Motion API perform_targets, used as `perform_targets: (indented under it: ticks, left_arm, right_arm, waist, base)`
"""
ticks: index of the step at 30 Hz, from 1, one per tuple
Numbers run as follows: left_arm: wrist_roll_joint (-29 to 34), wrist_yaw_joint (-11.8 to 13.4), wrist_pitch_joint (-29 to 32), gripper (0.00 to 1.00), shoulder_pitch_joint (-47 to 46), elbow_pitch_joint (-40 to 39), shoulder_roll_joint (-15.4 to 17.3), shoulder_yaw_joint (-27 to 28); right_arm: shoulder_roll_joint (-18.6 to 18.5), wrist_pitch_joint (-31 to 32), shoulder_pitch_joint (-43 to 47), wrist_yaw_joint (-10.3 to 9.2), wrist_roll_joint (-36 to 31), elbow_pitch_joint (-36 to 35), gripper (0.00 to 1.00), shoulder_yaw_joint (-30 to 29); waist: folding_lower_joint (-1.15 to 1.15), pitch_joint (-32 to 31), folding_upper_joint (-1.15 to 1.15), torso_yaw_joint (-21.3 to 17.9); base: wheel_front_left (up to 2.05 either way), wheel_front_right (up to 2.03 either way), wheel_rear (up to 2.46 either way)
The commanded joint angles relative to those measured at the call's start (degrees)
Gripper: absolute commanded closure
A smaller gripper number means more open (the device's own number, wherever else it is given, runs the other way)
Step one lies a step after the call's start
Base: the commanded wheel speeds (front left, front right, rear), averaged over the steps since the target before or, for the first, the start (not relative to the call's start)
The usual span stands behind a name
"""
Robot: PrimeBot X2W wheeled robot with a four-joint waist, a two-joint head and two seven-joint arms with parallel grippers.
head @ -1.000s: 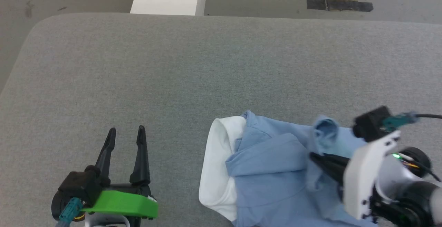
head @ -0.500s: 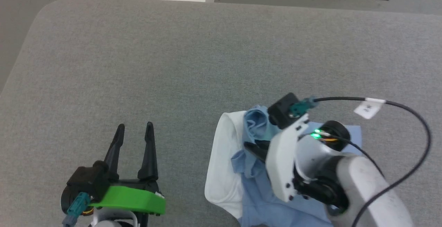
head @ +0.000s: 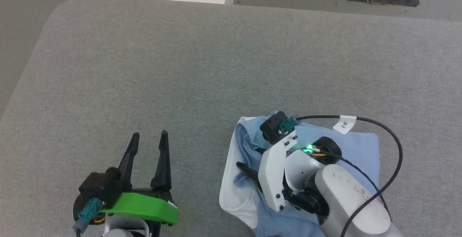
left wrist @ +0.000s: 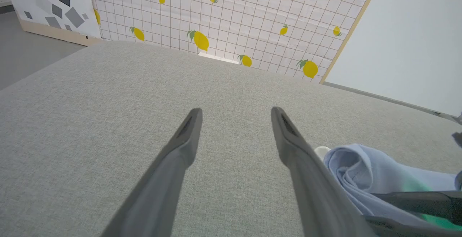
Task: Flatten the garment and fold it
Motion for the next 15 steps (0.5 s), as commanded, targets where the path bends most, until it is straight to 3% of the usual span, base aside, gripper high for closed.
perform_targets:
  ticks: [1,6,9,15]
  left_arm:
    - [-0.11,-0.28,-0.35,0.0,-0.91,0.25,-0.28,0.12]
    - [-0.42,-0.28,-0.34,0.0,-0.05,0.33,0.29,0.44]
    - [-0.45,-0.12,-0.23,0.0,0.46,-0.09,0.51,0.38]
    - [-0.22,0.12,-0.02,0.0,0.89,-0.9,1.1,0.26]
  right_arm:
    - [0.09,-0.95,-1.28,-0.09,1.48,-0.04,0.0,0.3]
    - [0.1,-3.17,-2.07,-0.09,4.47,-3.58,0.0,-1.24]
    - [-0.41,-4.5,-0.36,-0.09,2.56,-7.83,0.0,-6.61]
    - [-4.97,-5.24,9.87,-0.09,-1.72,-17.65,0.0,-19.53]
  waist:
    - [0.0,-0.49,0.0,-0.62]
    - [0.0,-1.35,0.0,-2.54]
    - [0.0,-1.67,0.0,-3.59]
    - [0.0,-1.61,0.0,-4.83]
  base:
    - [0.0,0.0,0.0]
    - [0.0,0.0,0.0]
    - [0.0,0.0,0.0]
    - [0.0,0.0,0.0]
